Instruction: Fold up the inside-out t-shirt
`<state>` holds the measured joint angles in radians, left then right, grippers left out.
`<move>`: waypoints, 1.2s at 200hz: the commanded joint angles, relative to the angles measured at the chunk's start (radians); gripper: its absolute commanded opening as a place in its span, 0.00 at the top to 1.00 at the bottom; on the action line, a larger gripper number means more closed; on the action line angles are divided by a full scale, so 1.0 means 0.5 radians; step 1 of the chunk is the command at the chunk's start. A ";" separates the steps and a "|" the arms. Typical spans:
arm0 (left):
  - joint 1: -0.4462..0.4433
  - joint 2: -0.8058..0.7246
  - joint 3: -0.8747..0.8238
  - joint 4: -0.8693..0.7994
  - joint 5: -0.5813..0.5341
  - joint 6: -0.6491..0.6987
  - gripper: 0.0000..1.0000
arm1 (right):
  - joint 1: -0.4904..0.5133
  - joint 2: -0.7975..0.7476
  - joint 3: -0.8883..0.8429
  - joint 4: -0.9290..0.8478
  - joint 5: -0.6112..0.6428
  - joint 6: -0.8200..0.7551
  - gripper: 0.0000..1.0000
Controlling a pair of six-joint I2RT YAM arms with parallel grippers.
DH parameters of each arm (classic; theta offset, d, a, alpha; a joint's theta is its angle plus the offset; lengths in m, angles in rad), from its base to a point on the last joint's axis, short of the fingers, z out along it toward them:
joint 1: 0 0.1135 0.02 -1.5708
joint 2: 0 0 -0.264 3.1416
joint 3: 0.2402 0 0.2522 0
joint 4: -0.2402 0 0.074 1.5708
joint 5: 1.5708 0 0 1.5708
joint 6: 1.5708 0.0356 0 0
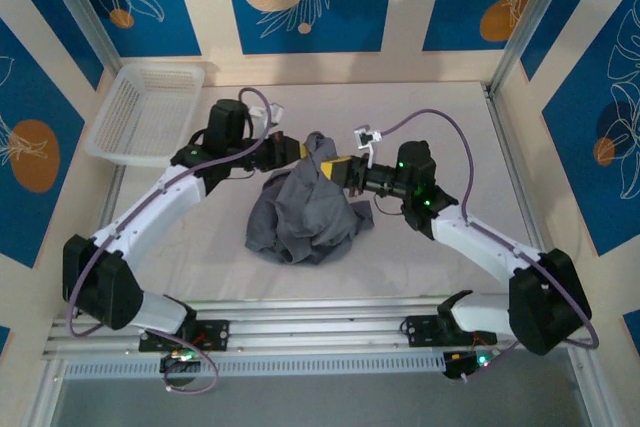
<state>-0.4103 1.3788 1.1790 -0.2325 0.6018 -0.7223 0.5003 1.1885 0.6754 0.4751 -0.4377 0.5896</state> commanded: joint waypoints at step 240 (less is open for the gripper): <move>0.010 0.017 0.115 -0.553 -0.156 0.306 1.00 | 0.062 0.482 0.667 -0.737 -0.064 -0.903 1.00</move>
<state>-0.4156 1.3949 1.1717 -0.3027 0.6888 -0.6395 0.5472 1.4631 0.9543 0.1104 -0.3820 0.0902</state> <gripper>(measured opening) 0.050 0.044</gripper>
